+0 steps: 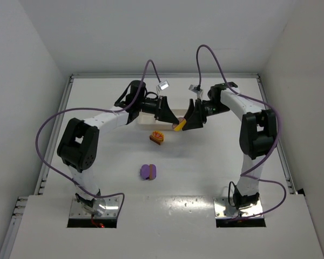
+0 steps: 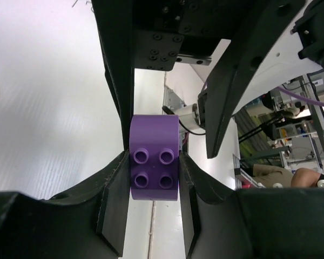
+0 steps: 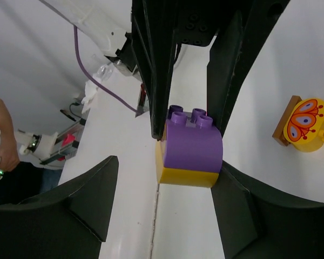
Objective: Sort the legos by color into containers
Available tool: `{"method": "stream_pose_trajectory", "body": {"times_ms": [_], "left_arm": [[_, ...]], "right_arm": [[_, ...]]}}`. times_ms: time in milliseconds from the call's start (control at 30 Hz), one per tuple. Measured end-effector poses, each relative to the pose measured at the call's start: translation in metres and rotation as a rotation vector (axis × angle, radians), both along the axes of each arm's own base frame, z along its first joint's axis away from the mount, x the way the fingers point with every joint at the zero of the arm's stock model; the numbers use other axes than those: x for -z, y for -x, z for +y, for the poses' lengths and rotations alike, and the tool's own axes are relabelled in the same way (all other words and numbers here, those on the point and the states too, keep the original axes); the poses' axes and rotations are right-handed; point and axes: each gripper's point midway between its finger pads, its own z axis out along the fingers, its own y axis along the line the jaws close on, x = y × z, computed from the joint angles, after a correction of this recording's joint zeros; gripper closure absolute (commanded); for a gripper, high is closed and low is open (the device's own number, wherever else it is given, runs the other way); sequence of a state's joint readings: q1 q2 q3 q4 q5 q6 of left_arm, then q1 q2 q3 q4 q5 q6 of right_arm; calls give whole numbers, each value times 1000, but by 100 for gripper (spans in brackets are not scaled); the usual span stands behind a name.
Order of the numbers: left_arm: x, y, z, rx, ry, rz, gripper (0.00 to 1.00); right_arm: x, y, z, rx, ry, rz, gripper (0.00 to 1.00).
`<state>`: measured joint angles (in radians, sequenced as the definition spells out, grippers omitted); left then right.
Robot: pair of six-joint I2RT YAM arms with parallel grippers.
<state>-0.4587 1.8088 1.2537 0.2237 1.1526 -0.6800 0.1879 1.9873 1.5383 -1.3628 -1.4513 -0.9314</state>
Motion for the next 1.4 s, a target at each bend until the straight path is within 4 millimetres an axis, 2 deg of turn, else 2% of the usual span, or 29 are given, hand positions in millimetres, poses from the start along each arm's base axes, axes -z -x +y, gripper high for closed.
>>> {"method": "stream_pose_trajectory", "body": {"times_ms": [133, 233, 267, 333, 367, 467, 500, 633, 900, 1067, 1100, 1133, 1233, 1333, 1400], "left_arm": [[4, 2, 0, 10, -9, -3, 100], [4, 3, -1, 18, -12, -10, 100], [4, 4, -1, 22, -12, -11, 100], [3, 7, -2, 34, -10, -11, 100], [2, 8, -3, 40, -9, -12, 100], [1, 10, -3, 54, -4, -25, 100], [1, 11, -4, 56, -4, -26, 100], [2, 10, -4, 55, -6, -31, 100], [5, 6, 0, 20, -32, -42, 100], [-4, 7, 11, -1, -23, -50, 100], [-9, 6, 14, -7, -14, -55, 100], [-12, -3, 22, -57, -17, -75, 100], [-16, -45, 63, -230, -29, -113, 100], [-7, -78, 105, -397, -70, -120, 100], [1, -89, 124, -491, -130, -126, 100]], "right_arm": [[0, 2, 3, -13, 12, -2, 32], [1, 2, 3, -15, 17, 0, 41], [1, 2, 3, -16, 20, -1, 48], [3, 2, 2, -18, 28, -8, 55], [4, 2, 2, -19, 32, -11, 62], [5, 2, 2, -20, 40, -7, 71], [6, 2, 2, -20, 41, -8, 79], [6, 2, 1, -21, 44, -10, 94], [11, 4, 2, -16, 26, -3, 99], [3, 8, 6, -16, -24, -47, 100], [2, 11, 6, -21, -25, -58, 100], [1, 15, 6, -23, -21, -44, 100], [-3, 27, 3, -23, -13, -8, 100], [-6, 30, 3, -23, -12, -2, 100], [-6, 30, 2, -23, -12, 0, 100]]}}
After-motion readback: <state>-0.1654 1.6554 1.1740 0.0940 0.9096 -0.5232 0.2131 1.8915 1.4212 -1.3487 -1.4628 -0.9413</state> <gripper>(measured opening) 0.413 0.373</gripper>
